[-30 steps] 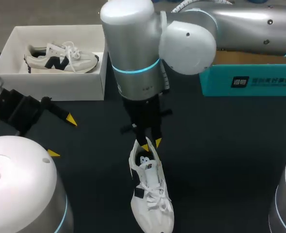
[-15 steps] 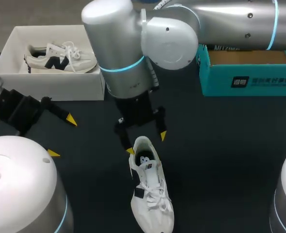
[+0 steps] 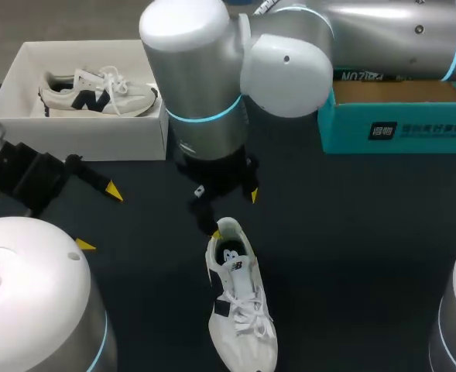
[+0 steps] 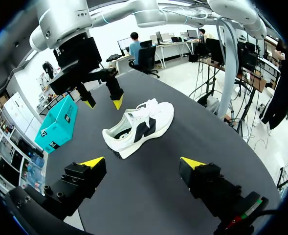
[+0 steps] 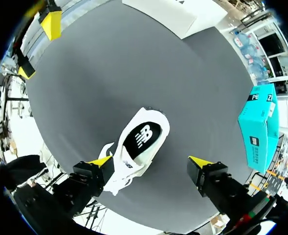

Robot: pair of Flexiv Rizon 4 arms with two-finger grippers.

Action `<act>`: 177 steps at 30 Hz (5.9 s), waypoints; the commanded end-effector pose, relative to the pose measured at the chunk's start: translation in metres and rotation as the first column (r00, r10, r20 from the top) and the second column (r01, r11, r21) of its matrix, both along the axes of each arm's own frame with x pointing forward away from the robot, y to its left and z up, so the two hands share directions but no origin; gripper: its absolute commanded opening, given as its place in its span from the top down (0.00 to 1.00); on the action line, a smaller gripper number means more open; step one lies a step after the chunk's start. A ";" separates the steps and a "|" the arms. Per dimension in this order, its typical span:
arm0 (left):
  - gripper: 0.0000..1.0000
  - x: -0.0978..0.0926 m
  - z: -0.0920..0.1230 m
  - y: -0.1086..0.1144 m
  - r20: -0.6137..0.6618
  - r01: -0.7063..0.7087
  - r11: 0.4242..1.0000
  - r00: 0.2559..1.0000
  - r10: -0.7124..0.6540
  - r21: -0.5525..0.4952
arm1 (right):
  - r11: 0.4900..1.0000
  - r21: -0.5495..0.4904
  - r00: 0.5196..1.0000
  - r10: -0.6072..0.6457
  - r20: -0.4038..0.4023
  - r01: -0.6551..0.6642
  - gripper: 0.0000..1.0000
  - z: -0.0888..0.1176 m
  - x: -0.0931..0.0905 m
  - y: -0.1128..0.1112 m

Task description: Take the shoe out of the shoebox, open the shoe tongue, remove and reinsert the insole, then place the shoe into the shoebox

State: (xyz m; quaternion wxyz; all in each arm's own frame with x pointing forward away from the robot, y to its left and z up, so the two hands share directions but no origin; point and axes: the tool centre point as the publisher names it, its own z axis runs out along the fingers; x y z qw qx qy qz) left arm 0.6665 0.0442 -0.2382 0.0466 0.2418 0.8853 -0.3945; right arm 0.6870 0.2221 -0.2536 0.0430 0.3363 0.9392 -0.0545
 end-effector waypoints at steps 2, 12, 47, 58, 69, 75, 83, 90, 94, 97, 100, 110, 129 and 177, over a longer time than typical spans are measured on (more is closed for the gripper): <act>0.00 0.001 0.000 0.000 -0.002 0.002 1.000 1.000 -0.002 0.003 | 0.901 0.123 0.901 0.426 -0.082 -0.415 0.00 -0.012 0.007 -0.011; 0.00 0.001 0.000 0.000 -0.002 0.002 1.000 1.000 -0.002 0.003 | 0.901 0.123 0.901 0.426 -0.082 -0.415 0.00 -0.012 0.007 -0.011; 0.00 0.001 0.000 0.000 -0.002 0.002 1.000 1.000 -0.002 0.003 | 0.707 0.278 0.741 0.671 0.025 -0.650 0.00 -0.076 0.039 0.007; 0.00 0.001 0.000 0.000 -0.002 0.002 1.000 1.000 -0.002 0.003 | 0.696 0.309 0.733 0.681 0.005 -0.648 0.00 -0.100 0.050 0.010; 0.00 0.001 0.000 0.000 -0.002 0.002 1.000 1.000 -0.002 0.003 | 0.694 0.326 0.733 0.680 -0.005 -0.641 0.00 -0.113 0.056 0.008; 0.00 0.001 0.000 0.000 -0.002 0.002 1.000 1.000 -0.002 0.003 | 0.707 0.324 0.744 0.668 -0.013 -0.629 0.63 -0.116 0.055 0.005; 0.00 0.001 0.000 0.000 -0.002 0.002 1.000 1.000 -0.002 0.003 | 0.714 0.313 0.750 0.662 -0.011 -0.626 1.00 -0.115 0.055 0.003; 0.00 0.001 0.000 0.000 -0.002 0.002 1.000 1.000 -0.002 0.003 | 0.714 0.315 0.751 0.661 -0.007 -0.625 1.00 -0.114 0.052 0.006; 0.00 0.001 0.000 0.000 -0.002 0.002 1.000 1.000 -0.002 0.003 | 0.716 0.312 0.753 0.657 0.001 -0.625 1.00 -0.111 0.048 0.007; 0.00 0.001 0.000 0.000 -0.002 0.002 1.000 1.000 -0.002 0.003 | 0.726 0.289 0.761 0.649 0.015 -0.624 1.00 -0.097 0.046 0.005; 0.00 0.001 0.000 0.000 -0.002 0.002 1.000 1.000 -0.002 0.003 | 0.739 0.250 0.767 0.642 0.021 -0.625 1.00 -0.073 0.047 0.002; 0.00 0.001 0.000 0.000 -0.002 0.002 1.000 1.000 -0.002 0.003 | 0.781 0.107 0.788 0.612 0.058 -0.615 1.00 0.032 0.066 -0.024; 0.00 0.001 0.000 0.000 -0.002 0.002 1.000 1.000 -0.002 0.003 | 0.785 -0.024 0.783 0.619 0.063 -0.619 1.00 0.090 0.083 -0.034; 0.00 0.001 0.000 0.000 -0.002 0.002 1.000 1.000 -0.002 0.003 | 0.856 -0.070 0.847 0.517 0.126 -0.512 1.00 0.144 0.185 -0.221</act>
